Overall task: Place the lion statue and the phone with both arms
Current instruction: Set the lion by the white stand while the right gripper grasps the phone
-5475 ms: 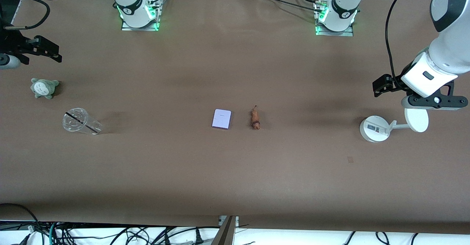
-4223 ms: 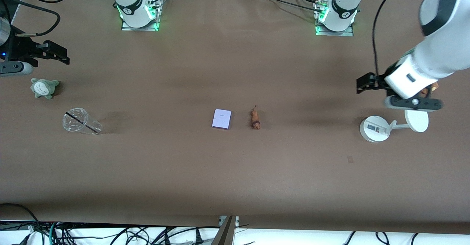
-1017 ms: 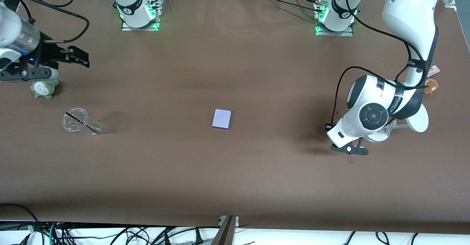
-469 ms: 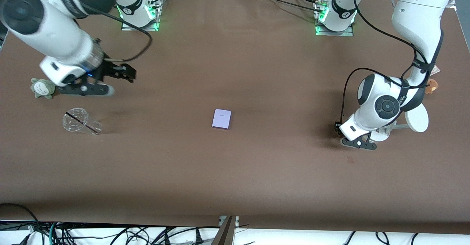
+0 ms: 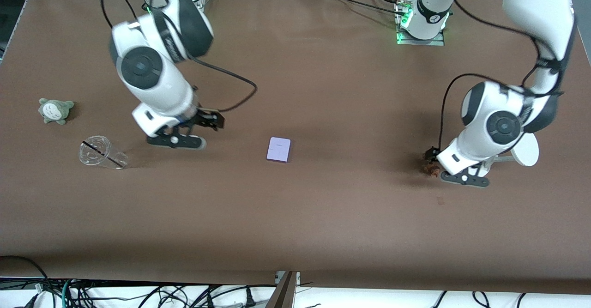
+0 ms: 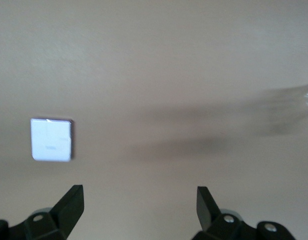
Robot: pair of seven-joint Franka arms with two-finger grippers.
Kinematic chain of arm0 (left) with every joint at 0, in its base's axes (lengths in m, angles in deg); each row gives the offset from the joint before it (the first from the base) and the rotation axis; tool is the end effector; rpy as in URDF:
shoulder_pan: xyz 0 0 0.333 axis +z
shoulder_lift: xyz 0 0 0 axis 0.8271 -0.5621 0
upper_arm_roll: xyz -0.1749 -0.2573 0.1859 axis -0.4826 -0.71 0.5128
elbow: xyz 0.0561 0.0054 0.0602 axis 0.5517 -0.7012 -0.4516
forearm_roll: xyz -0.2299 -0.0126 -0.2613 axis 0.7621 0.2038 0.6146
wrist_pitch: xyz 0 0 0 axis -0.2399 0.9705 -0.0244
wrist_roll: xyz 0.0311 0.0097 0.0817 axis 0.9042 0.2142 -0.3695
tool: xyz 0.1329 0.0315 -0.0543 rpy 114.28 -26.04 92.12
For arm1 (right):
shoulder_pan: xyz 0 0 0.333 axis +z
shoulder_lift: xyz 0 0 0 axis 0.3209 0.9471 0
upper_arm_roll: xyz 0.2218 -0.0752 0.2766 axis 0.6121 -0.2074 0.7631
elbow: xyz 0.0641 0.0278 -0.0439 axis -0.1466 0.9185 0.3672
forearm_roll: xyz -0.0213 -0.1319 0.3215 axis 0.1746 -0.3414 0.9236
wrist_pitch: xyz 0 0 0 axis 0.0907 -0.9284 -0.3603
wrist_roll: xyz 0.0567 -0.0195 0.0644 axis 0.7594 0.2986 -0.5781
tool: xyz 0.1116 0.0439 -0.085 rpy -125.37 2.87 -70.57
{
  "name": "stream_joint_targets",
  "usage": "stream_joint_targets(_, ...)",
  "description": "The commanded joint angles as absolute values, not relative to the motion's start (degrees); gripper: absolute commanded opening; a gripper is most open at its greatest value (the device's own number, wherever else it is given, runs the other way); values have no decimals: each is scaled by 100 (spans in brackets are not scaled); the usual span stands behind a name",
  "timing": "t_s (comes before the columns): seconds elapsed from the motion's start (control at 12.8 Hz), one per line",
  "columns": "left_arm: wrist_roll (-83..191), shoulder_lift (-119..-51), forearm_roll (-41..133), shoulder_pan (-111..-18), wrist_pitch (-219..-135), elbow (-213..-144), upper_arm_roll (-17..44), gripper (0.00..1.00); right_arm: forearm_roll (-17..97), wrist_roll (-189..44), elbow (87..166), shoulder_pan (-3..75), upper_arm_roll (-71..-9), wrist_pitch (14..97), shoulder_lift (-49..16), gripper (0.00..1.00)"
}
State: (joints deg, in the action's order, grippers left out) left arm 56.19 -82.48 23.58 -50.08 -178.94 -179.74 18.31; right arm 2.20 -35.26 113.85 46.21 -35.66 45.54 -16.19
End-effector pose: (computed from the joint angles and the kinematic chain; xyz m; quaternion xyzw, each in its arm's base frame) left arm 0.6188 -0.0499 0.3615 -0.9945 0.0836 0.0318 0.0546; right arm 0.5780 0.2871 0.4395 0.9981 -0.0453 -0.0283 0.0304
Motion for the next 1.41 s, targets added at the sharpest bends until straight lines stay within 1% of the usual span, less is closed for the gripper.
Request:
stream_joint_targets(0.0,5643,-7867,2658,-4965,-16742,-17138,1645,100,222,-2954,10752,4877,-3612,4839,-864,100)
stream_joint_targets(0.23,5670,-7743,2790,-5026,-15091,-15829,1618,100,222,-2838,10725,5053,-3612,5542,-336,100)
stream_joint_targets(0.39,5678,-7699,3264,-4956,-14639,-15405,1644,100,266,-2855,10725,5158,-3612,5973,-55,100)
stream_joint_targets(0.47,5765,-7429,3318,-5052,-14568,-15481,1932,100,275,-2890,10725,5185,-3603,6201,86,100)
stream_joint_targets(0.55,5792,-7157,3414,-5253,-14576,-15752,2091,100,283,-2899,10725,5238,-3551,6430,218,100)
stream_joint_targets(0.63,5836,-6936,3493,-5359,-14733,-16059,2406,100,283,-2908,10725,5273,-3490,6658,358,100)
stream_joint_targets(0.78,5784,-6208,3547,-5465,-15827,-17190,2926,100,283,-2917,10716,5291,-3393,7019,614,100)
stream_joint_targets(0.86,5827,-6048,3573,-5457,-16207,-17527,3076,100,275,-2925,10716,5300,-3331,7169,710,100)
stream_joint_targets(0.94,5837,-6003,3573,-5422,-16037,-17539,3077,100,275,-2926,10638,5369,-3331,7214,816,100)
stream_joint_targets(1.02,5837,-6046,3564,-5404,-15783,-17391,3077,100,266,-2908,10541,5448,-3331,7214,930,100)
stream_joint_targets(1.17,5837,-6055,3564,-5395,-15771,-17372,3086,100,257,-2864,10392,5572,-3331,7223,1141,100)
stream_joint_targets(1.33,5837,-6055,3573,-5404,-15771,-17328,3051,100,257,-2855,10391,5581,-3340,7214,1160,100)
